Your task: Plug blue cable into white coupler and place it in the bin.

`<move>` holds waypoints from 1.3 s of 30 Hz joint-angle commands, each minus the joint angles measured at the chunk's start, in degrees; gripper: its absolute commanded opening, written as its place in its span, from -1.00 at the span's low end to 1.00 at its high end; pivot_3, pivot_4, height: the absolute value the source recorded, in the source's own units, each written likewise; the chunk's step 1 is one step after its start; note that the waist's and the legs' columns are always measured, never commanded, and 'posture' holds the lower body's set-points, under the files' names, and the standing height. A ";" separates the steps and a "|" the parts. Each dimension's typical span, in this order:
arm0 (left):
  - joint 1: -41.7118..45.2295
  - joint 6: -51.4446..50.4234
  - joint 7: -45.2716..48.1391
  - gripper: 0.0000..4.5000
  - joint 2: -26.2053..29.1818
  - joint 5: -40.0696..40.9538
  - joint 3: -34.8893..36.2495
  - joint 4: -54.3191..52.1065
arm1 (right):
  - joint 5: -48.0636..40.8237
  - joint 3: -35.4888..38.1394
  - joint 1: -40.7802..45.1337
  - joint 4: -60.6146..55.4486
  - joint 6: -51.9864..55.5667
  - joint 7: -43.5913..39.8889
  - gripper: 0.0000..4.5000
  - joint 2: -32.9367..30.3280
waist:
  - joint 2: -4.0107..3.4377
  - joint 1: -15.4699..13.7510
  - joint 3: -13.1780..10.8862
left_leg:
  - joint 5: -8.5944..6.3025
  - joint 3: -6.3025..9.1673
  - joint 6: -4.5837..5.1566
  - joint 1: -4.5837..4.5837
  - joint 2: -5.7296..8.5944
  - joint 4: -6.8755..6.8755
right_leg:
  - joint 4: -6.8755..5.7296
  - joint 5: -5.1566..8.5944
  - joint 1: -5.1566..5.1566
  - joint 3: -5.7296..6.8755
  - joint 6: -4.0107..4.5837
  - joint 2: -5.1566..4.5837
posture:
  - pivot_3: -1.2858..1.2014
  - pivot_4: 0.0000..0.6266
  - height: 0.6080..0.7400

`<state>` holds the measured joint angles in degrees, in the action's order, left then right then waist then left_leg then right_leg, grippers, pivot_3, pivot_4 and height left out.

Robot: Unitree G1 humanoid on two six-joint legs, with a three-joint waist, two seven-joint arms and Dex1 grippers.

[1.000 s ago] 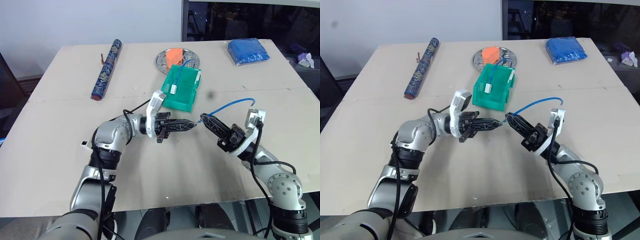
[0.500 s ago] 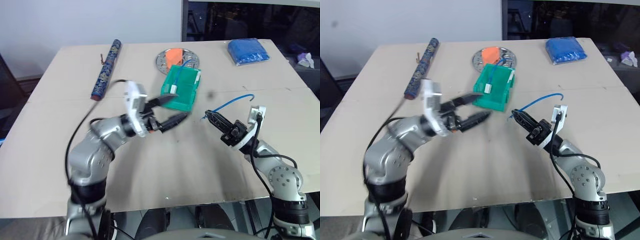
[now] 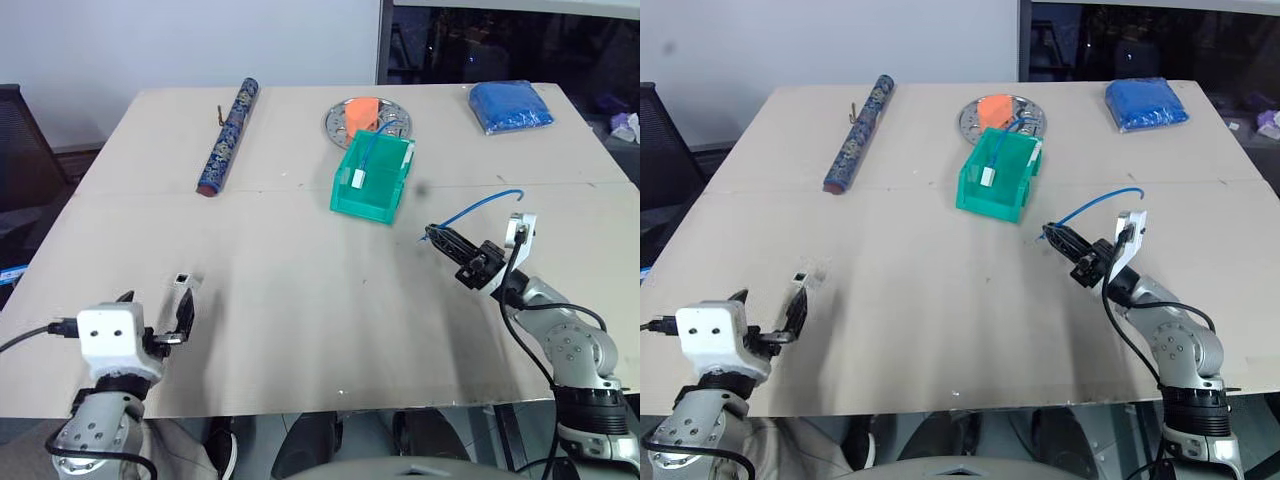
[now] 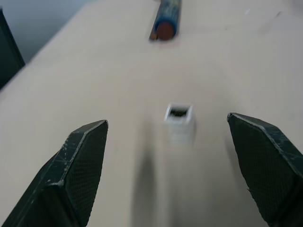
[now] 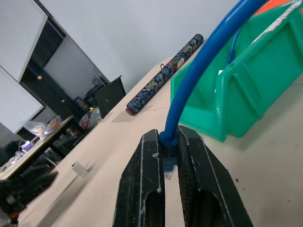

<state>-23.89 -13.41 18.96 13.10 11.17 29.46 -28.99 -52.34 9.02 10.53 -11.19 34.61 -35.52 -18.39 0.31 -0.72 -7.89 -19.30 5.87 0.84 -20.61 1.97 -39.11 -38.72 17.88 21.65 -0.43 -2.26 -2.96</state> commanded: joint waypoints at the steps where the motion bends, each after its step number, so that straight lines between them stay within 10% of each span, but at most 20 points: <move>1: 1.88 5.06 4.35 0.85 3.89 2.42 1.57 7.74 | 0.23 0.76 0.37 -1.88 -1.38 -0.14 -1.00 0.65 | -0.01 0.02 0.00 | 0.00 0.00 0.00 0.01 0.00 0.01 | 0.00 0.00 0.00 0.00 0.00 0.00 | 0.03 -0.52 1.00; 22: 15.66 10.07 16.63 0.85 16.87 4.77 -5.81 28.08 | 2.48 0.21 -0.18 -2.91 -2.54 0.63 -1.00 2.91 | -0.03 1.68 -0.01 | 0.00 0.10 -0.01 -0.01 0.02 0.08 | 0.04 0.00 0.04 0.06 -0.01 -0.01 | 0.03 -0.52 1.00; 25: 14.98 10.32 17.04 0.53 16.46 5.08 -6.43 27.74 | 2.65 0.41 -0.34 -3.42 -2.50 0.54 -1.00 2.74 | -0.03 1.72 -0.01 | 0.00 0.10 -0.01 0.00 0.02 0.13 | 0.04 0.00 0.07 0.04 -0.01 -0.01 | 0.03 -0.52 1.00; 31: 15.74 10.61 16.54 -0.75 16.02 5.03 -8.00 28.77 | 3.29 0.37 -0.63 -4.03 -3.01 0.56 -1.00 2.78 | -0.03 1.62 -0.01 | 0.00 0.10 -0.01 0.00 0.02 0.16 | 0.05 0.00 0.08 0.04 -0.01 -0.02 | 0.03 -0.52 1.00; 39: 34.90 7.63 25.97 -0.71 14.59 6.22 -21.10 33.51 | 5.92 -2.54 2.87 -6.31 -4.03 -0.98 -1.00 1.92 | -0.03 1.23 -0.02 | 0.00 0.22 -0.01 -0.08 0.14 -0.02 | -0.05 -0.03 0.07 0.15 -0.05 -0.07 | 0.03 -0.52 1.00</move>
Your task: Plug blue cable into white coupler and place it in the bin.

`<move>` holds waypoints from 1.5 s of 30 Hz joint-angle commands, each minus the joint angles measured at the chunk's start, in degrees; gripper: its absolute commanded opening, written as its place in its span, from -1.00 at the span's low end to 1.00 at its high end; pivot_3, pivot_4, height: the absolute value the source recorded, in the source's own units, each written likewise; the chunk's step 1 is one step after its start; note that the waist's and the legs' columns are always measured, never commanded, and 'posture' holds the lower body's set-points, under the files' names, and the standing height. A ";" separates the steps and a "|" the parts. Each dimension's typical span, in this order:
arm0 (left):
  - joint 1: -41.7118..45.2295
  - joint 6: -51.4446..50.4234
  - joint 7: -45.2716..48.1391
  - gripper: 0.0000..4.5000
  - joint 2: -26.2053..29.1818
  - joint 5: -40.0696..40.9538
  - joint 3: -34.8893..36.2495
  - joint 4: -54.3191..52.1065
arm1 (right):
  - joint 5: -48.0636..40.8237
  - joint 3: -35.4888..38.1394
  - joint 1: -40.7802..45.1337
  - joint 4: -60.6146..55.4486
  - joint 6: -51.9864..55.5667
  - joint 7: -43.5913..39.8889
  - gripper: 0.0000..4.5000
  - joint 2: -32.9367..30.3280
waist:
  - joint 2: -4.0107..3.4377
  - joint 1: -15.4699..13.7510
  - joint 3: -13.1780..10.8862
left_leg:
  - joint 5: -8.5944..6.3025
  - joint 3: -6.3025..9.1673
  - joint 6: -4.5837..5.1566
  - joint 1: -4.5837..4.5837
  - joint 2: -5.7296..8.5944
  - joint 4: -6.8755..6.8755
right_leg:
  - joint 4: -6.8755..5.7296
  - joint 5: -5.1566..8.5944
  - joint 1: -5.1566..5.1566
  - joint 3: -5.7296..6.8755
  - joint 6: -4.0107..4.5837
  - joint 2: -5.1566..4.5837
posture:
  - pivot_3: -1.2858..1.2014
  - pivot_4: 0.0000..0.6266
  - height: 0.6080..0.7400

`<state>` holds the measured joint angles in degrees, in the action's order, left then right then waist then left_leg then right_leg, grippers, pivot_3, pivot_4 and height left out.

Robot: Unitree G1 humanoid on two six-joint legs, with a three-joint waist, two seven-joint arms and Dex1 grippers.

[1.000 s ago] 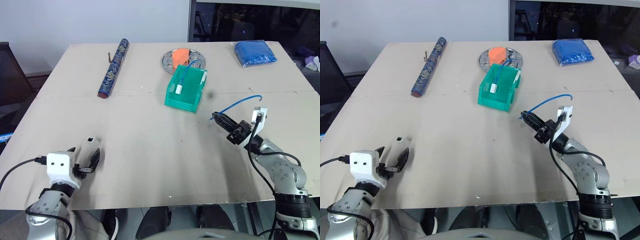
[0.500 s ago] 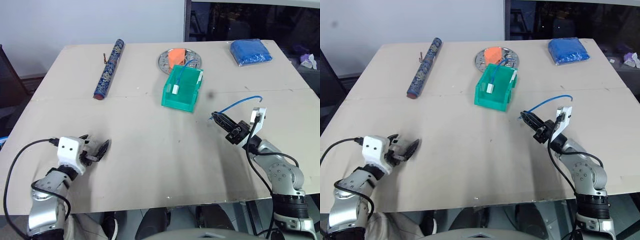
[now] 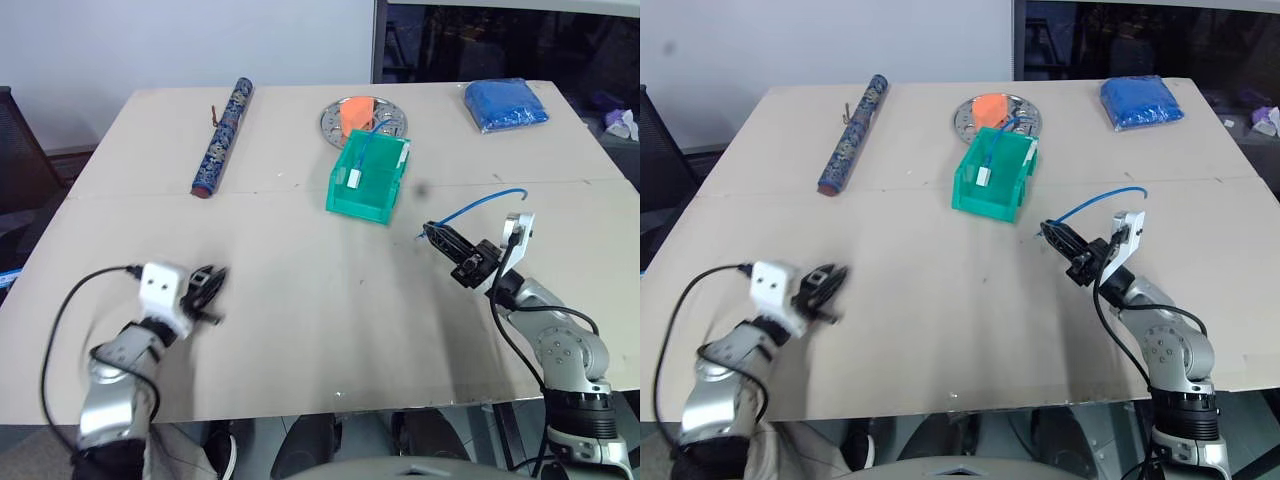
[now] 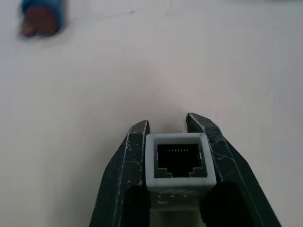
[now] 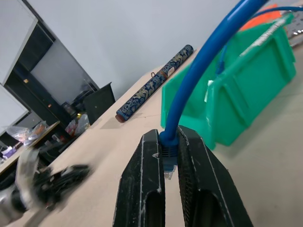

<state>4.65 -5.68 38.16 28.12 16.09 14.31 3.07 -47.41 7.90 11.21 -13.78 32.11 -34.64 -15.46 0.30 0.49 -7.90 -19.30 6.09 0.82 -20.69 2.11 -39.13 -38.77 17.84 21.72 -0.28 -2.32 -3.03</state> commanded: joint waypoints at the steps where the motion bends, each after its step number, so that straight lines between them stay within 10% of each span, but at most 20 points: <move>1: 9.03 0.31 9.96 -0.71 -0.70 1.33 -8.26 2.90 | 1.87 -2.28 2.92 -3.91 -1.88 -2.68 -1.00 -1.48 | -0.02 0.17 -0.01 | 0.00 0.03 0.00 -0.01 0.06 -0.01 | -0.02 0.00 -0.01 0.01 -0.01 -0.03 | 0.03 -0.52 1.00; 11: 38.57 13.88 48.46 -0.71 -7.27 -6.26 -31.48 36.14 | 16.83 -14.58 10.84 -0.49 -11.25 -13.47 -1.00 -7.03 | -0.02 2.16 -0.02 | 0.01 0.49 -0.01 -0.01 0.39 -0.09 | -0.01 0.00 0.01 0.43 -0.02 0.06 | 0.03 -0.52 1.00; 22: 49.40 27.37 53.99 -0.71 -13.49 -13.05 -32.62 57.79 | 26.91 -22.38 7.86 1.02 -16.33 -16.89 -1.00 -9.05 | 0.02 1.94 -0.03 | 0.01 1.32 -0.01 -0.06 0.82 -0.20 | -0.05 0.00 0.05 0.68 -0.04 -0.10 | 0.03 -0.52 1.00; 45: 48.52 28.86 54.33 -0.71 -14.13 -14.54 -30.53 59.64 | 30.29 -22.10 7.33 5.92 -15.64 -16.23 -1.00 -8.73 | 0.05 1.96 0.00 | 0.01 1.62 -0.01 -0.03 0.93 -0.28 | -0.11 -0.01 0.03 0.70 -0.06 -0.12 | 0.03 -0.52 1.00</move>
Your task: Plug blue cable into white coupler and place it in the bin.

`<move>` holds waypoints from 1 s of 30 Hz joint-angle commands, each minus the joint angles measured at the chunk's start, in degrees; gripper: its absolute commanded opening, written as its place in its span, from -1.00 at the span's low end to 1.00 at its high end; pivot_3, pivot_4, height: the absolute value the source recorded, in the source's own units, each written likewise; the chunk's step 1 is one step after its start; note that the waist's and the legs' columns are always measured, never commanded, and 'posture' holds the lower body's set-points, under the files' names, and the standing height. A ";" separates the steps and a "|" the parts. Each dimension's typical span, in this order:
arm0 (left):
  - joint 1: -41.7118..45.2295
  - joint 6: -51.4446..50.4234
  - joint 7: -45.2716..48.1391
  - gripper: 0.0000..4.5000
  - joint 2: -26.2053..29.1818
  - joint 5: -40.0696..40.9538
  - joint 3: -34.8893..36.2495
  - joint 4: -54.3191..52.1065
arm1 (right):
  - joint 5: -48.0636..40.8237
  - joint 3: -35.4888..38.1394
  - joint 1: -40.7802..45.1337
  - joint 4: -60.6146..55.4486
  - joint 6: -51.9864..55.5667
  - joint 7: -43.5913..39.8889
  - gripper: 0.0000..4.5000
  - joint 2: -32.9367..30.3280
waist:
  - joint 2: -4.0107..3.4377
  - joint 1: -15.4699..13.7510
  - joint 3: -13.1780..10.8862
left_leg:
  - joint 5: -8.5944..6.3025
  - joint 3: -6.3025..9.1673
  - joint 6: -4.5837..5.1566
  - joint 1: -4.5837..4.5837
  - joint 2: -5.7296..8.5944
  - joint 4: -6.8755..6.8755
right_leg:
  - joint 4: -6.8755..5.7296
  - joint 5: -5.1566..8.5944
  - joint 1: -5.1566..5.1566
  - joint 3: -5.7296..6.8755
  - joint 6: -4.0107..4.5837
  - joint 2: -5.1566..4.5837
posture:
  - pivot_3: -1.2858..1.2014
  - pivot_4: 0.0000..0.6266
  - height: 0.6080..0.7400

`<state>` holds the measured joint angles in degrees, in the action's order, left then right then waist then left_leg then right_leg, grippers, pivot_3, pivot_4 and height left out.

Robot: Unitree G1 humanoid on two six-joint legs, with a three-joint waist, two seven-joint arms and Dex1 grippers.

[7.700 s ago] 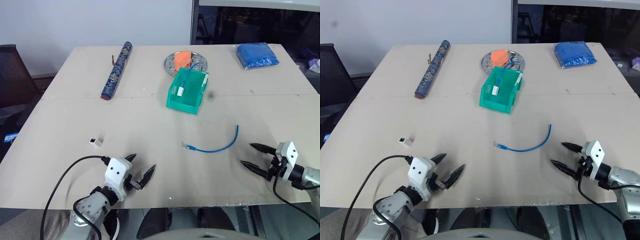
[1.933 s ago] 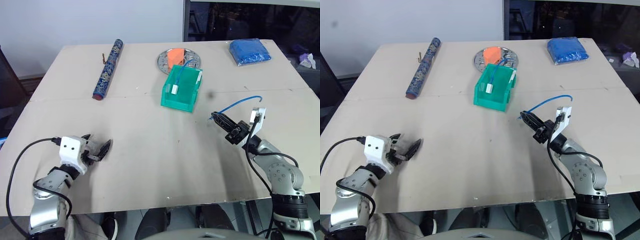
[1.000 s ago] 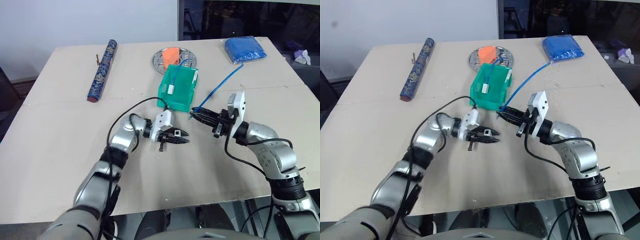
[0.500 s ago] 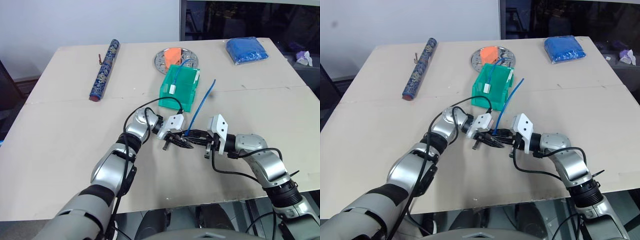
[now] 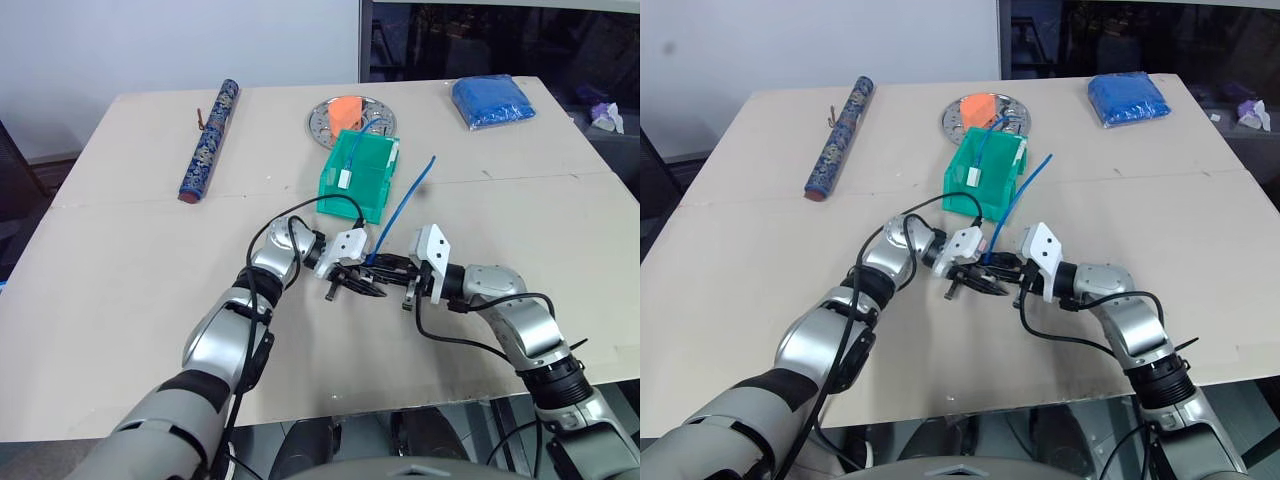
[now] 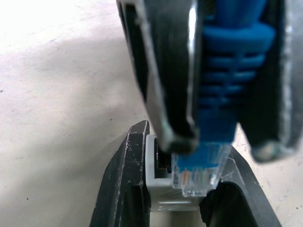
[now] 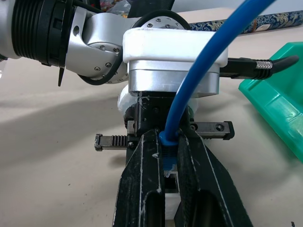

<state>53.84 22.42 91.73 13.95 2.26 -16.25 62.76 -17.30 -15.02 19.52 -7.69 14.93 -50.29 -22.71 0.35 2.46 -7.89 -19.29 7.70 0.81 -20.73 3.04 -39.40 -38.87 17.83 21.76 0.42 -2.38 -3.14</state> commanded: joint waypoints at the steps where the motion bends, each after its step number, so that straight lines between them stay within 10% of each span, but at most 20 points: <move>1: -0.66 0.80 0.77 -0.71 0.05 -0.77 0.07 0.02 | 0.20 0.83 -1.06 -0.27 1.66 -0.60 -1.00 -1.63 | 0.01 0.00 0.00 | 0.00 0.00 0.00 0.00 0.00 0.00 | 0.00 0.00 0.00 0.00 0.00 0.00 | 0.03 -0.52 1.00; 30: -1.26 0.86 0.12 -0.71 -0.72 -2.05 1.02 0.42 | 3.47 -3.72 -1.40 0.47 4.37 0.82 -1.00 -1.51 | 0.08 0.02 0.14 | 0.00 0.05 0.00 0.06 0.02 -0.02 | -0.03 0.00 -0.01 -0.07 0.00 -0.01 | 0.03 -0.52 1.00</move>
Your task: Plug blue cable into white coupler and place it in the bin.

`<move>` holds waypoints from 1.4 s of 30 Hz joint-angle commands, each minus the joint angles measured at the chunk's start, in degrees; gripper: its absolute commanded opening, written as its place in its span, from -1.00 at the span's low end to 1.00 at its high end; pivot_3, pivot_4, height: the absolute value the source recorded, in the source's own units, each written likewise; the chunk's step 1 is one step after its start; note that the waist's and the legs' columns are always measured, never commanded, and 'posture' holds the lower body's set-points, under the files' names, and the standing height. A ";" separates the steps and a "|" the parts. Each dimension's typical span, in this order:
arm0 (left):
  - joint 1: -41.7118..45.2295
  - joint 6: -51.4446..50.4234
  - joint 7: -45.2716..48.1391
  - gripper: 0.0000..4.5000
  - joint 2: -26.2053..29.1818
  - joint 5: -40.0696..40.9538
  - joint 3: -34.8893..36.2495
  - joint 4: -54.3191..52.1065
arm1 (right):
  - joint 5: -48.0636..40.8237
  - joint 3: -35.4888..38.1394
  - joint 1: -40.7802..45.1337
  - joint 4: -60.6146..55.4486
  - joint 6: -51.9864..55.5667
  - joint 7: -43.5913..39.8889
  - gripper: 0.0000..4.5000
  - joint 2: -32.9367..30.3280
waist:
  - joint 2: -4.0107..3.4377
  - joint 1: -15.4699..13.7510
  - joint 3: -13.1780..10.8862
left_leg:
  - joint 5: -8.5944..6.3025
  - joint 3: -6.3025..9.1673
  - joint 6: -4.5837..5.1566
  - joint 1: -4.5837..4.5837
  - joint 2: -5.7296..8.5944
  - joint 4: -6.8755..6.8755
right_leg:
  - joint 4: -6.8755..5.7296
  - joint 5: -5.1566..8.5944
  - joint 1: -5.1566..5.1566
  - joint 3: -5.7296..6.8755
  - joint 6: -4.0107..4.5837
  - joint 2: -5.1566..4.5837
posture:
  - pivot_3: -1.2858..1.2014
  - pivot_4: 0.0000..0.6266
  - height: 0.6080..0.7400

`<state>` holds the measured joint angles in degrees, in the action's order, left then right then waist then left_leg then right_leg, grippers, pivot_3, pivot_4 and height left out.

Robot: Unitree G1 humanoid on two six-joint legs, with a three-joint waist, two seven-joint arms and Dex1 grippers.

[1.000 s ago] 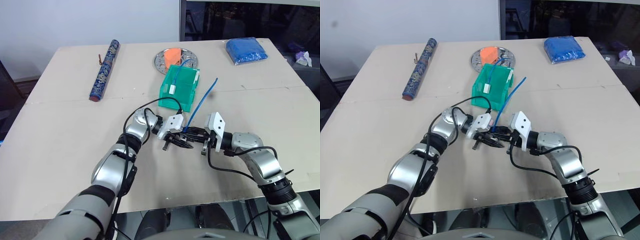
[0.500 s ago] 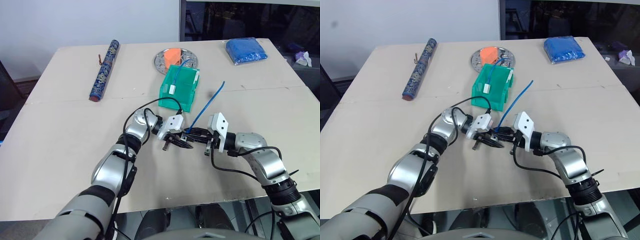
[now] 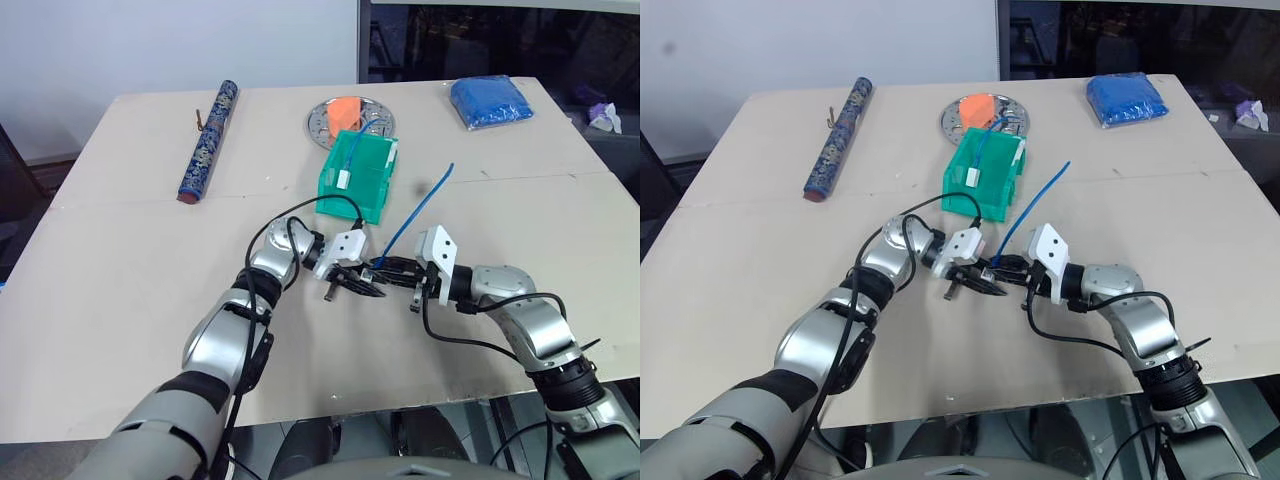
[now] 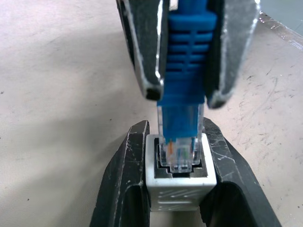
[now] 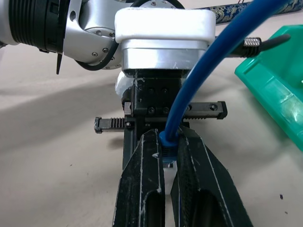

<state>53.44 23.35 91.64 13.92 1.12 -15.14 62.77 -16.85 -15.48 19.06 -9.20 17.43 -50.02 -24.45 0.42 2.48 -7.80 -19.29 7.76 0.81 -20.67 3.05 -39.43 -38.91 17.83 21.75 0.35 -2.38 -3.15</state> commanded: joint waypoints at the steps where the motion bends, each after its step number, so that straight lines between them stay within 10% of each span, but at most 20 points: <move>1: -0.88 -0.15 0.17 -0.71 -0.73 -0.89 -0.01 0.41 | 3.26 -3.71 -0.98 2.39 1.96 0.48 -1.00 0.44 | 0.01 -0.01 0.07 | 0.00 0.01 0.00 0.01 0.00 0.00 | 0.00 0.00 -0.01 -0.01 0.00 0.00 | 0.03 -0.52 1.00; 16: -1.95 -1.56 -1.44 -0.71 0.49 -1.17 1.67 -1.08 | -1.68 1.22 0.07 5.22 2.35 -0.15 -1.00 4.95 | 0.20 0.16 0.44 | 0.00 0.42 0.00 0.12 0.19 0.00 | -0.04 -0.01 -0.01 -0.18 0.00 0.02 | 0.03 -0.52 1.00; 21: -6.97 -1.50 -5.81 0.24 4.42 -0.55 3.43 -7.67 | -2.90 4.62 0.67 4.22 3.45 -0.58 -1.00 2.87 | 0.19 0.09 0.44 | 0.00 0.58 -0.01 0.13 0.31 -0.02 | -0.05 -0.06 0.00 -0.23 -0.10 -0.04 | 0.03 -0.52 1.00; 25: -15.17 -9.23 -10.35 0.99 9.53 3.60 7.74 -22.46 | -5.51 7.08 2.42 2.11 7.13 -0.10 -1.00 1.72 | 0.19 0.24 0.43 | 0.03 0.60 -0.05 0.21 0.33 -0.01 | -0.09 -0.12 0.00 -0.63 -0.14 -0.03 | 0.03 -0.52 1.00; 34: -36.11 -51.79 -34.90 0.99 16.95 20.93 24.42 -78.25 | -13.50 12.15 17.81 4.38 23.56 3.50 -1.00 2.89 | 0.13 0.87 0.39 | 0.03 0.70 -0.05 -0.25 0.47 0.07 | -0.08 -0.14 0.65 -1.09 -0.17 -0.07 | 0.03 -0.52 1.00; 42: -39.96 -69.30 -52.16 1.00 17.06 27.30 31.26 -96.19 | -5.11 10.45 40.83 35.82 12.88 4.42 -0.84 9.36 | 0.12 1.50 0.39 | 0.03 0.60 -0.05 -0.10 0.53 0.21 | -0.11 -0.16 0.67 -1.26 -0.20 -0.04 | 0.03 -0.52 1.00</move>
<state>13.43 -45.15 41.34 30.32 27.33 15.16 -30.66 -24.09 -4.96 56.79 21.74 35.07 -45.64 -16.13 0.55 3.98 -7.41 -19.26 8.37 0.75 -20.75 3.58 -39.22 -39.04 17.67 22.41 -0.91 -2.58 -3.19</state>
